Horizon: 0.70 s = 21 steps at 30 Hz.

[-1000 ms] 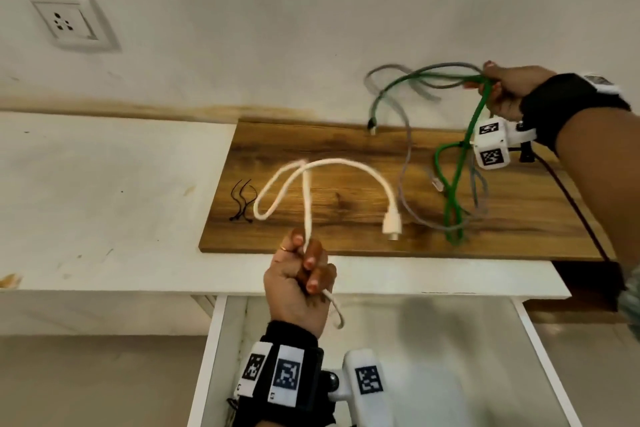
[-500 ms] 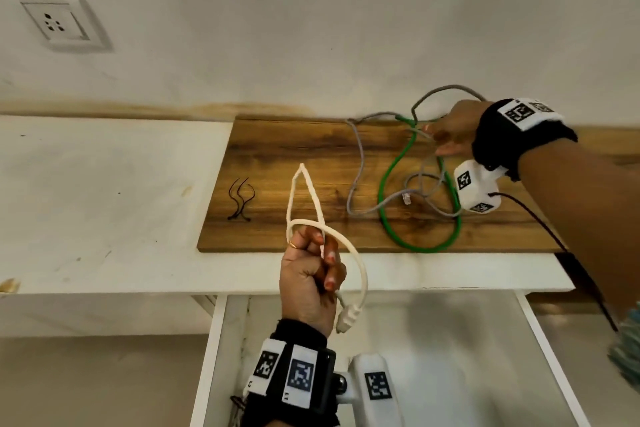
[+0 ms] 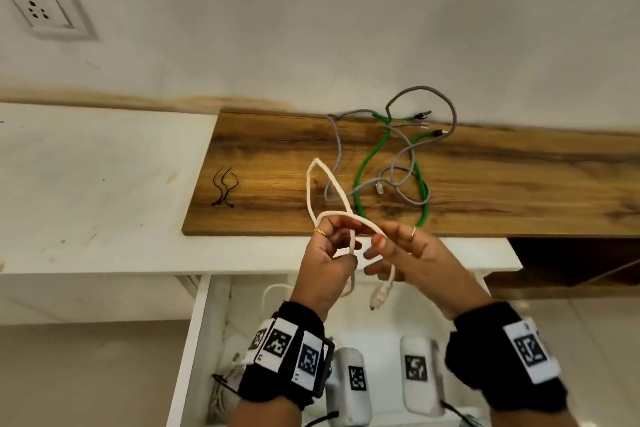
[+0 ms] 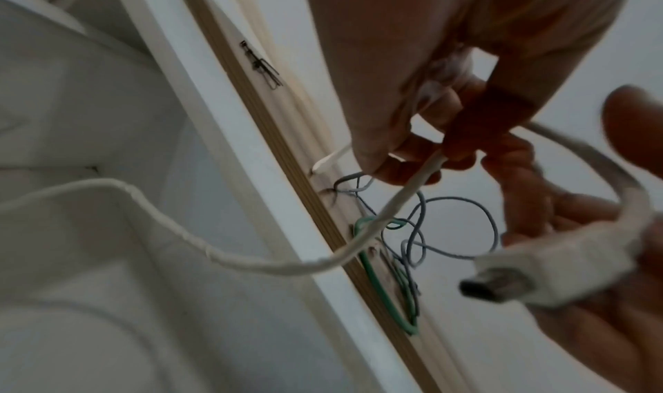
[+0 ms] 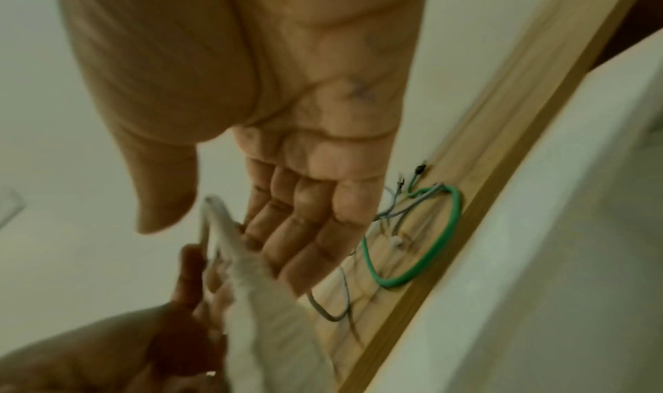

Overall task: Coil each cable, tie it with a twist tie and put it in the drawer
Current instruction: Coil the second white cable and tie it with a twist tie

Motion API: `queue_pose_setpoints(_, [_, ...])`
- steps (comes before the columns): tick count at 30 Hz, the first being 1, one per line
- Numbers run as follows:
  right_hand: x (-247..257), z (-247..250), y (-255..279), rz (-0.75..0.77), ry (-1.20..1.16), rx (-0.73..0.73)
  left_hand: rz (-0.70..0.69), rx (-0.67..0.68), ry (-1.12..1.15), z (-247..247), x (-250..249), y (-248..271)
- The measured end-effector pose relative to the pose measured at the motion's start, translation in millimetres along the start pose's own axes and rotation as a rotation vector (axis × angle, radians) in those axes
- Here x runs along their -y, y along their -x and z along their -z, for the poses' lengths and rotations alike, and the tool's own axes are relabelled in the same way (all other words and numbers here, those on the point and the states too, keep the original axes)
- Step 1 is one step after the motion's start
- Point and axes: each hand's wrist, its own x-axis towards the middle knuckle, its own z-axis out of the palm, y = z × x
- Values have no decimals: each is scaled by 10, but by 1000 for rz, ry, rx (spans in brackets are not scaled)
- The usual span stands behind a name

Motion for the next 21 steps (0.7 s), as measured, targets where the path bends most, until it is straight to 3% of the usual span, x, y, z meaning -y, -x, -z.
queue_pose_setpoints(3, [-149,30,214,9,-51,-69,-5,103,-229,-7,56,56])
queue_pose_setpoints(7, [-369,141,292,104,-8,-284,43,249,-493,-58,92,127])
queue_pose_setpoints(11, [-418,256,252,187,-128,-481,37,84,-604,-24,126,114])
queue_pose_setpoints(14, [-378,322,241,244,-391,-542,134,30,-454,-12,97,82])
queue_pose_setpoints(17, [-360,304,279,331,-414,-423,327,111,-52,-163,-3,123])
queue_pose_setpoints(19, [-346,232,312,378,-252,-244,404,119,204,-244,-46,141])
queue_pose_setpoints(21, [-388,196,312,404,-78,-92,417,105,270,-255,-80,145])
